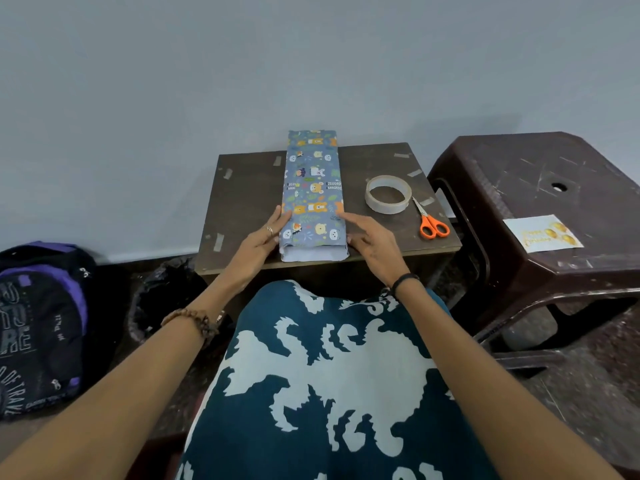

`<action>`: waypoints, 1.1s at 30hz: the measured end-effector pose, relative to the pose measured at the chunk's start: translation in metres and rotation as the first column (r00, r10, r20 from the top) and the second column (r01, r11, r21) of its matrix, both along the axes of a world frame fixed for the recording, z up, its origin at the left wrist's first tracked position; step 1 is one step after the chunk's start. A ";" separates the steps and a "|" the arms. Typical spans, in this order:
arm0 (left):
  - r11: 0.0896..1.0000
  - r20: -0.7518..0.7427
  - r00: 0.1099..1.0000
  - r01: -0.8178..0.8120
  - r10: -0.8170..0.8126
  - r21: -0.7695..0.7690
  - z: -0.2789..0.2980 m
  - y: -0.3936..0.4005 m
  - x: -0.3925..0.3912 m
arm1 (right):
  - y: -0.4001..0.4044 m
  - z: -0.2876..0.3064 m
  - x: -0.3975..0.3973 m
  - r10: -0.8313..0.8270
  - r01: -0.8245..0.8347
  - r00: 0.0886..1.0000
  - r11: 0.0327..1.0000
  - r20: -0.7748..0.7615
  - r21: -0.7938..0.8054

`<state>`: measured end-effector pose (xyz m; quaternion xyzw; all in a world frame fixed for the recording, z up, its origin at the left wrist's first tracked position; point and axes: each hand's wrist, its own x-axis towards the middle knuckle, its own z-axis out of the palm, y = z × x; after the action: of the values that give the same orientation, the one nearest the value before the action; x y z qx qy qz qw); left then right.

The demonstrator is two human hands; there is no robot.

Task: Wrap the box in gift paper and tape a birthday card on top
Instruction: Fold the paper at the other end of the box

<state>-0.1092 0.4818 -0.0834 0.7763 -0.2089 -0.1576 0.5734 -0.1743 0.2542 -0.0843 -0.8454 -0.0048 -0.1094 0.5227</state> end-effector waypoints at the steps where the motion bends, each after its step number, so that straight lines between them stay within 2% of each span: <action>1: 0.999 0.053 0.998 0.025 -0.026 0.034 0.000 0.001 0.000 | -0.001 0.000 0.000 0.007 -0.006 1.000 0.999 0.019 -0.039; 4: 0.985 0.233 0.969 0.047 -0.086 0.167 -0.002 0.005 0.003 | -0.003 0.000 0.002 0.015 -0.014 1.000 0.997 0.023 -0.073; 8: 0.931 0.477 0.877 -0.125 -0.057 0.342 -0.005 0.007 0.008 | 0.001 0.000 0.004 0.005 -0.003 1.000 0.990 0.014 -0.138; 12: 0.942 0.553 0.831 -0.136 -0.059 0.306 -0.004 0.001 0.005 | 0.002 -0.001 0.003 -0.023 0.049 0.995 0.957 0.096 -0.286; 17: 0.925 0.600 0.794 -0.150 -0.097 0.349 -0.012 -0.001 0.007 | 0.005 -0.012 0.008 -0.015 0.080 0.987 0.914 0.162 -0.398; 20: 0.931 0.682 0.720 -0.151 -0.126 0.332 -0.008 0.001 0.007 | 0.005 -0.012 0.008 -0.011 0.123 0.961 0.912 0.276 -0.392; 22: 0.933 0.692 0.714 -0.172 -0.103 0.316 -0.012 0.001 0.007 | 0.005 -0.016 0.009 -0.006 0.140 0.948 0.906 0.317 -0.400; 25: 0.950 0.705 0.707 -0.175 -0.063 0.261 -0.017 0.003 0.007 | 0.006 -0.021 0.010 -0.014 0.153 0.943 0.905 0.332 -0.396; 30: 0.972 0.785 0.617 -0.145 -0.056 0.184 -0.018 0.003 0.012 | 0.006 -0.023 0.012 -0.032 0.171 0.939 0.907 0.343 -0.384; 33: 0.975 0.799 0.599 -0.141 -0.055 0.173 -0.021 0.001 0.013 | 0.007 -0.024 0.013 -0.045 0.172 0.940 0.918 0.338 -0.357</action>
<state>-0.0959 0.4830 -0.1042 0.8274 -0.4056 0.1982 0.3341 -0.1615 0.2614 -0.1082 -0.9003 -0.0640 -0.2723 0.3335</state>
